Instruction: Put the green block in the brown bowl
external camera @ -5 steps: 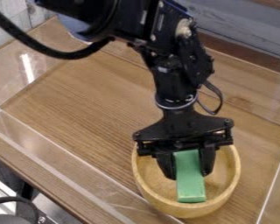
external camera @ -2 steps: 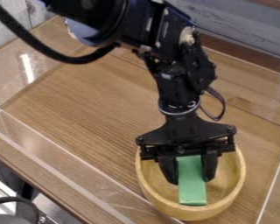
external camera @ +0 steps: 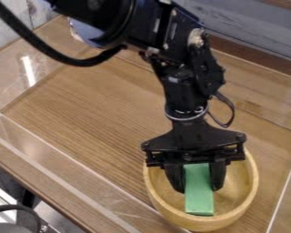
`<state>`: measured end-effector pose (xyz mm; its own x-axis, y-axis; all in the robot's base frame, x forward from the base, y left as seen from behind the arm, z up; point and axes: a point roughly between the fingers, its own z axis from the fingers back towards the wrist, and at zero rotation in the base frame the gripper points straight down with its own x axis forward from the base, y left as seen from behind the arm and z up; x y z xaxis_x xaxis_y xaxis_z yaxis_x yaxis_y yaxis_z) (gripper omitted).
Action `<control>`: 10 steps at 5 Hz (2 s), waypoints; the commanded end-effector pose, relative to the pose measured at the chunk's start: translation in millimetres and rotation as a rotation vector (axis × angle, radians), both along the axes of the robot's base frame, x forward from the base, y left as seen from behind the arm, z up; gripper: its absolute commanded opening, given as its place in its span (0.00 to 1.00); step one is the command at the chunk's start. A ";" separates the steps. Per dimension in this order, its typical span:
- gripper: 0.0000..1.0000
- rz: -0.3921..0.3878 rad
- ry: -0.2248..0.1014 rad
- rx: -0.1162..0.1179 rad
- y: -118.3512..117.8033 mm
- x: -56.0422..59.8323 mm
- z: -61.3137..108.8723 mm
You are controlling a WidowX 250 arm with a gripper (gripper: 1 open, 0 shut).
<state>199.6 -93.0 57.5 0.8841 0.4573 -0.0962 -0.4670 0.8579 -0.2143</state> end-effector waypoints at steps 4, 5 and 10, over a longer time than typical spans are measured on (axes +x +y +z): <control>0.00 -0.061 -0.015 -0.014 -1.4 5.5 13.0; 1.00 -0.051 -0.011 -0.015 0.5 5.6 14.3; 1.00 0.057 0.017 -0.032 23.2 9.1 13.0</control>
